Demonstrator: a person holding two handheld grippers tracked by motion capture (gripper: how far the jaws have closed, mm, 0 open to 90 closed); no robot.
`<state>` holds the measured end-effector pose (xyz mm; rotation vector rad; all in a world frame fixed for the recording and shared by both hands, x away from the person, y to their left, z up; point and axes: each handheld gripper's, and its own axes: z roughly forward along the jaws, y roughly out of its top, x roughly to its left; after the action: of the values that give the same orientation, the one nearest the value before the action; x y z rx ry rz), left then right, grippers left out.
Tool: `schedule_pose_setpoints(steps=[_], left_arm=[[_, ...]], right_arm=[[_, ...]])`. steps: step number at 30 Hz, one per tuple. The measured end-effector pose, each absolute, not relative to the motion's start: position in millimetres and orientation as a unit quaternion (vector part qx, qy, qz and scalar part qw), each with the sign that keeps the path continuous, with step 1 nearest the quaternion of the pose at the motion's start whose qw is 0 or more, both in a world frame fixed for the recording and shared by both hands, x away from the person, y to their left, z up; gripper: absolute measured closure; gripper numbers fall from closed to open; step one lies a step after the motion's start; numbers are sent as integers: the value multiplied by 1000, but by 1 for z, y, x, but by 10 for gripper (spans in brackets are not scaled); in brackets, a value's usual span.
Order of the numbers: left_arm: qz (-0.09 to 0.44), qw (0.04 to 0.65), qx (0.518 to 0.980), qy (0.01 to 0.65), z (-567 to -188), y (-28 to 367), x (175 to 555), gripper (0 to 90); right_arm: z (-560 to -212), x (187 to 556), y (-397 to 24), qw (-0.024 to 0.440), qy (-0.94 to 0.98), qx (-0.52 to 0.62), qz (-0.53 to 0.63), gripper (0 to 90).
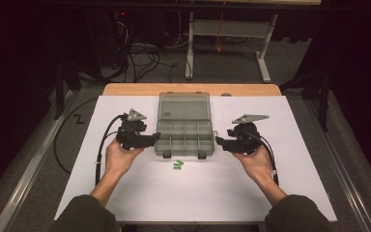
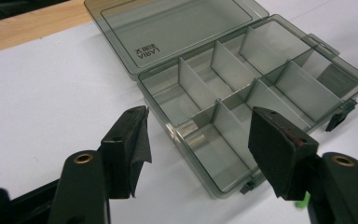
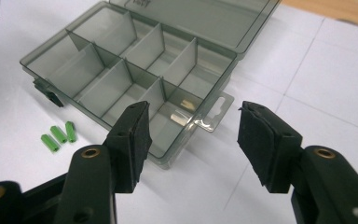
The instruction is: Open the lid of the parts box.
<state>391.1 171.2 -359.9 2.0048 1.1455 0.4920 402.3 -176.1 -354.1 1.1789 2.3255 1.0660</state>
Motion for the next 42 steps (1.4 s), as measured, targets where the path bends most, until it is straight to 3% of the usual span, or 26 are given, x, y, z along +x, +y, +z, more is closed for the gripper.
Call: schedule_pose_setpoints(steps=[18, 42], left_arm=[[203, 402, 780, 435, -364, 183, 354, 369], [216, 430, 758, 441, -385, 206, 318, 355]], right_arm=[[-364, 372, -218, 170, 787, 423, 417, 411], [-381, 331, -260, 214, 758, 405, 465, 350]])
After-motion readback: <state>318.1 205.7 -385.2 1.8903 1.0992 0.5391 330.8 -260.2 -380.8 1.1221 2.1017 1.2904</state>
